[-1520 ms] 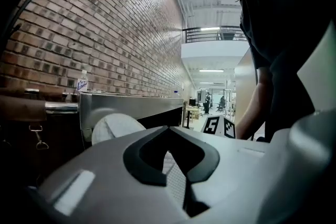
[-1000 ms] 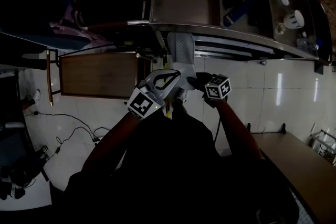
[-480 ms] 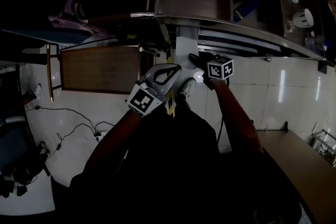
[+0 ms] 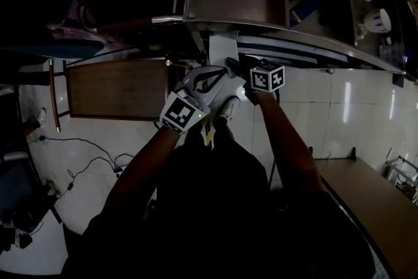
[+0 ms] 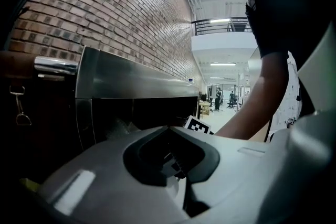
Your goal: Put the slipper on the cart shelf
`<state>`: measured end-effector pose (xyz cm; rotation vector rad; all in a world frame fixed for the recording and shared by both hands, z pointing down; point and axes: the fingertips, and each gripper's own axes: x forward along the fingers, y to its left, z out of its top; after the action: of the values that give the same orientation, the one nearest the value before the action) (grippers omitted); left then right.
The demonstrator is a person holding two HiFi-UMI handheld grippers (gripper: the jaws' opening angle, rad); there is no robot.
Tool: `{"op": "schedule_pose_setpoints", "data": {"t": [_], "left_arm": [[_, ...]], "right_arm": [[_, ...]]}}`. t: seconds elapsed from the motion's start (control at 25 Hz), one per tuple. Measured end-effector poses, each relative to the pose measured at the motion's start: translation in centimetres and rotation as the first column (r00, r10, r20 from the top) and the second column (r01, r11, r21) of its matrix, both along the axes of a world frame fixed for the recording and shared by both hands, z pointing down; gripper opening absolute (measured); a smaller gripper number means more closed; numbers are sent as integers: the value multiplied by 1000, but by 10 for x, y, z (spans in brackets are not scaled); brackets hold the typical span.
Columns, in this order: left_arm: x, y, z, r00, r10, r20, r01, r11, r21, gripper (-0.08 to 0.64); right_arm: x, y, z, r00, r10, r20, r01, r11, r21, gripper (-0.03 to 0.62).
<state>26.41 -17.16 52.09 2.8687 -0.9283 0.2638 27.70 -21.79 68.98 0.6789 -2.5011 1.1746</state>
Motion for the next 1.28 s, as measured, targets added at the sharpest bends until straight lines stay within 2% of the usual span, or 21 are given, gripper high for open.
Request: {"op": "schedule_pose_setpoints", "data": {"t": [0.32, 0.52, 0.64, 0.96, 1.04, 1.16, 1.28], "left_arm": [[14, -20, 19, 1000, 10, -4, -10, 1000, -9, 2], [13, -28, 25, 1000, -7, -13, 6, 999, -43, 2], [12, -30, 27, 1000, -4, -17, 4, 999, -38, 2], [4, -36, 25, 1000, -7, -28, 5, 999, -43, 2], [2, -36, 27, 1000, -5, -27, 4, 999, -34, 2], [1, -37, 28, 1000, -7, -28, 6, 999, -41, 2], [1, -37, 27, 999, -10, -33, 9, 999, -54, 2]], "right_arm": [[1, -21, 9, 1000, 13, -11, -13, 1000, 17, 67], [3, -44, 8, 998, 66, -22, -64, 997, 52, 67], [1, -58, 4, 996, 89, -30, -86, 993, 81, 72], [2, -91, -22, 982, 184, 35, -187, 970, 153, 80], [9, -99, -25, 974, 225, 16, -223, 955, 193, 102], [17, -109, -31, 963, 269, -29, -251, 928, 274, 211], [24, -113, -32, 949, 308, -69, -265, 898, 352, 258]]}}
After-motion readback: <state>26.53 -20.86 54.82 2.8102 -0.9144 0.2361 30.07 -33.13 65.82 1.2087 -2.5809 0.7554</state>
